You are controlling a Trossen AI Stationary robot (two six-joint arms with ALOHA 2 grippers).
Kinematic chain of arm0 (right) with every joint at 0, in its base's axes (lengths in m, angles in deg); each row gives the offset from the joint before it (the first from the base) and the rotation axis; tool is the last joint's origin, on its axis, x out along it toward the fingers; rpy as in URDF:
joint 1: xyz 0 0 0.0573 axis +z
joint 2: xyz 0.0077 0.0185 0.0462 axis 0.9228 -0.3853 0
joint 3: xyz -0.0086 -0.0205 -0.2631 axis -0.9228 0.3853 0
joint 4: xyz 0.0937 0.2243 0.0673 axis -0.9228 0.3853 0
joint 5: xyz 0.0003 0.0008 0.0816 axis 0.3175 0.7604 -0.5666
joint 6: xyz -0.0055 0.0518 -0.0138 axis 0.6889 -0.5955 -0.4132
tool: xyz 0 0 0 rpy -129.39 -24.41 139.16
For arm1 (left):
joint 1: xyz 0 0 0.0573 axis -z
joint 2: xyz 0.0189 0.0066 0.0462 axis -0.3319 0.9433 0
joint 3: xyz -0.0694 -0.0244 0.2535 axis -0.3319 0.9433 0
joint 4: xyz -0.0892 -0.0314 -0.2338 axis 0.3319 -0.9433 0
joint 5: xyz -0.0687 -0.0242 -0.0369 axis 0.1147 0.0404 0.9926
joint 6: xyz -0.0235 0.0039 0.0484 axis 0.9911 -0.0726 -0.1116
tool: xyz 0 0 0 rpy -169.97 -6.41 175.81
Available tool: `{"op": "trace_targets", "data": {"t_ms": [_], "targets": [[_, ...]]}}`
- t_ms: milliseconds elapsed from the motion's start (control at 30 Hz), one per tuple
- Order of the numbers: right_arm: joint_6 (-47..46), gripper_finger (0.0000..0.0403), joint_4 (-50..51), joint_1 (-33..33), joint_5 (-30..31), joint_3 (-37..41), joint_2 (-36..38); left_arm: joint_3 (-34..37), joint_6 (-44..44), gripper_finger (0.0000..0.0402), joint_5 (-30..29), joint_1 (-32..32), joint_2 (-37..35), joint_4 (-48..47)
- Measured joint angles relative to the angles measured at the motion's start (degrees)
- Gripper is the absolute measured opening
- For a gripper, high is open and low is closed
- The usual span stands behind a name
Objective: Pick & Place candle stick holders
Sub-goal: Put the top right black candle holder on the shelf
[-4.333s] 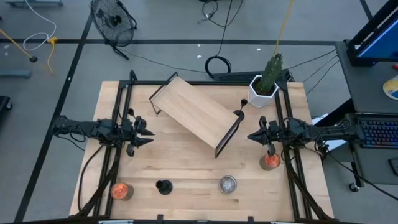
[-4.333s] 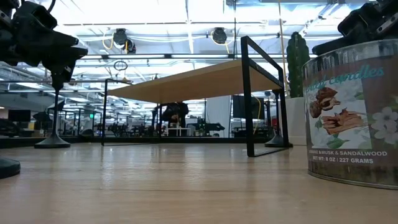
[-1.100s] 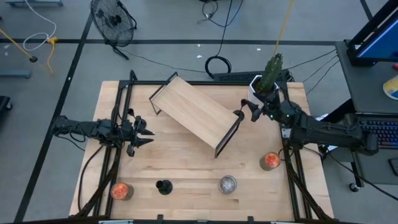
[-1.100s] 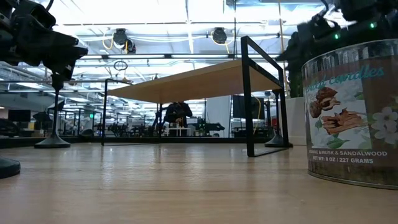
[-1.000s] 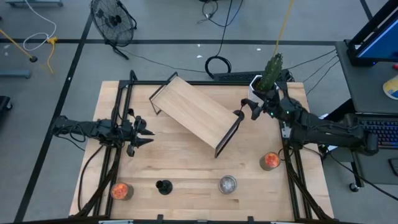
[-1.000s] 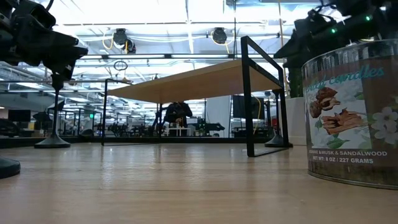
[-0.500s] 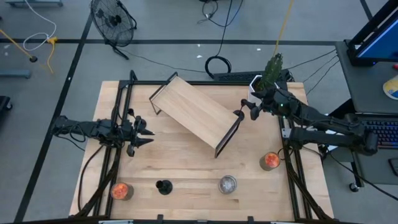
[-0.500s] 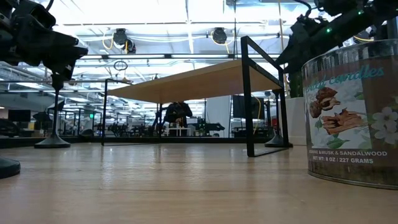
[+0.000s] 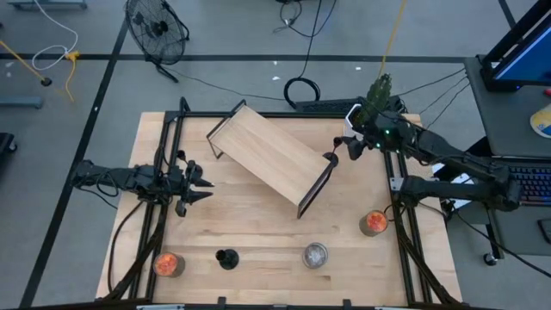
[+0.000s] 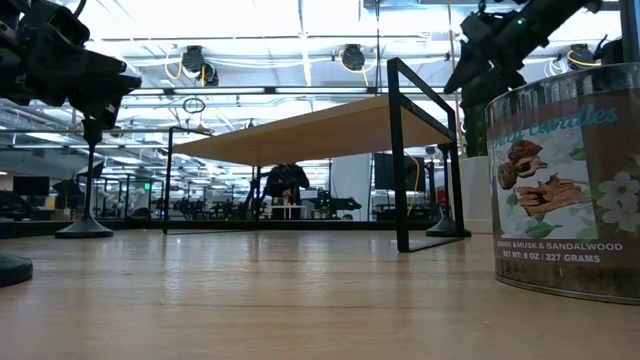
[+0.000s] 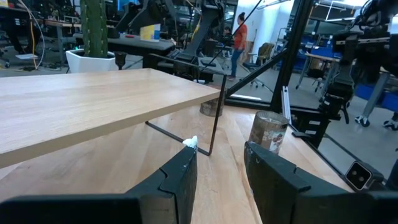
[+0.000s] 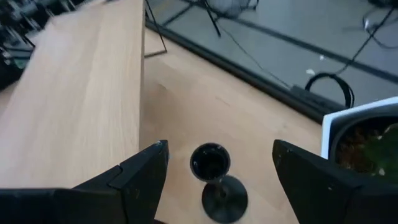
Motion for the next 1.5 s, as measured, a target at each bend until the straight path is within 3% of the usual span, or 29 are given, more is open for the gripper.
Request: {"op": "trace_targets", "data": {"t_ms": [467,1500], "targets": [[-2.79,0.0279,7.95,0.00,-0.15,-5.90,-10.65,0.00,0.08,0.0138,0.00,0.00,-0.02,0.00],[-7.52,0.0279,9.60,-4.42,-4.55,-5.93,-12.33,0.00,0.12,0.0138,0.00,0.00,-0.02,0.00]]}}
